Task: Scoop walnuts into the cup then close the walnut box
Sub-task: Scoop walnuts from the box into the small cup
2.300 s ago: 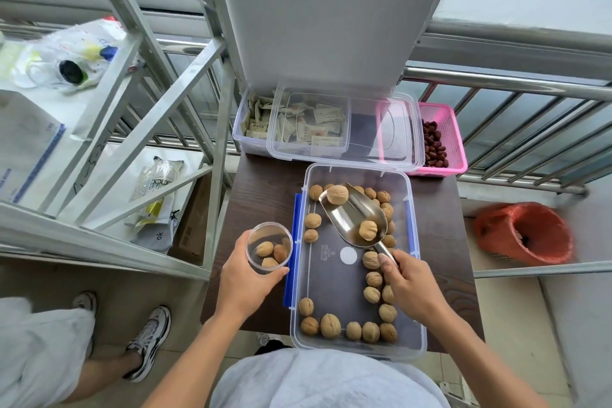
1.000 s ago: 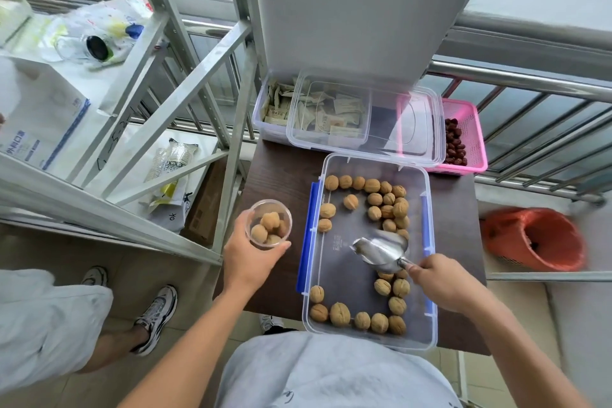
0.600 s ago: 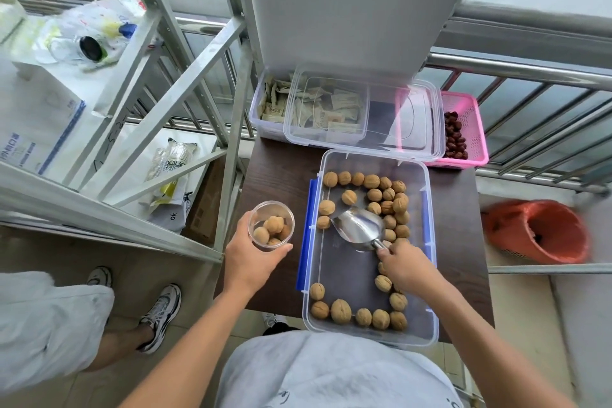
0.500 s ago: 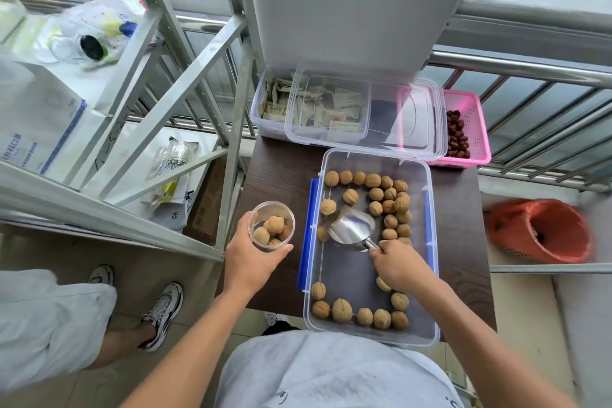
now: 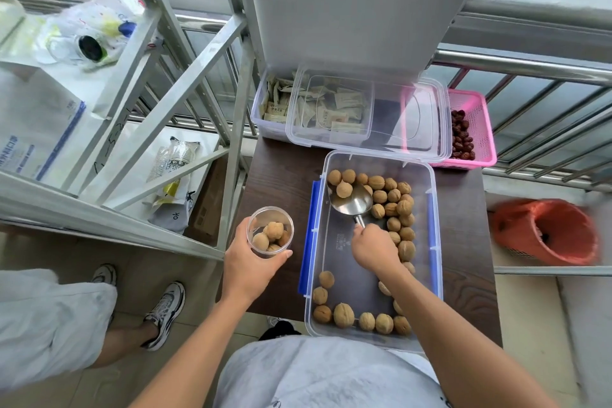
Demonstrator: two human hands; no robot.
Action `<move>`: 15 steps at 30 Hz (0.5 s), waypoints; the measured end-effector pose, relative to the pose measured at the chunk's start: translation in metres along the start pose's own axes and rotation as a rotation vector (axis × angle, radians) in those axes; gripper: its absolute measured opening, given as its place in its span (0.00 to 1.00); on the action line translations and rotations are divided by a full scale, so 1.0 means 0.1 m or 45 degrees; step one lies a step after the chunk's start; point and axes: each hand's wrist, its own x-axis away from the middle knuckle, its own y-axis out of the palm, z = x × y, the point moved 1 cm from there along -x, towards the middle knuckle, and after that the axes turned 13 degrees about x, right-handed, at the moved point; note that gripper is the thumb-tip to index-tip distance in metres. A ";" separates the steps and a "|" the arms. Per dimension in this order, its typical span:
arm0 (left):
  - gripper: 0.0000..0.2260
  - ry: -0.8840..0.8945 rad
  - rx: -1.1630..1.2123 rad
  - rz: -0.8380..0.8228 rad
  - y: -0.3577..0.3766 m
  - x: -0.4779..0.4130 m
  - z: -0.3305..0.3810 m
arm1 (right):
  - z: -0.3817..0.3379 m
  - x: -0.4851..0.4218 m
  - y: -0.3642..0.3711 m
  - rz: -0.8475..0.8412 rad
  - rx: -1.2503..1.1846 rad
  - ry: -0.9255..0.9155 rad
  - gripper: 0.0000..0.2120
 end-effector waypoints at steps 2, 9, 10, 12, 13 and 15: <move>0.36 0.005 0.000 0.011 -0.01 0.00 0.00 | -0.01 -0.04 0.01 -0.035 -0.019 0.032 0.22; 0.39 -0.005 0.004 0.023 -0.04 -0.01 -0.04 | -0.01 -0.21 0.24 -0.187 -0.374 0.162 0.10; 0.39 -0.005 0.003 0.023 -0.04 -0.01 -0.04 | -0.01 -0.21 0.24 -0.163 -0.416 0.164 0.10; 0.39 0.000 0.003 0.020 -0.03 -0.01 -0.04 | 0.02 -0.13 0.23 -0.080 -0.417 0.147 0.12; 0.39 0.000 0.000 0.019 -0.03 -0.01 -0.03 | 0.04 -0.09 0.21 -0.031 -0.399 0.132 0.12; 0.38 0.000 -0.002 0.012 -0.02 0.00 -0.02 | 0.11 -0.03 0.20 0.033 -0.380 0.096 0.13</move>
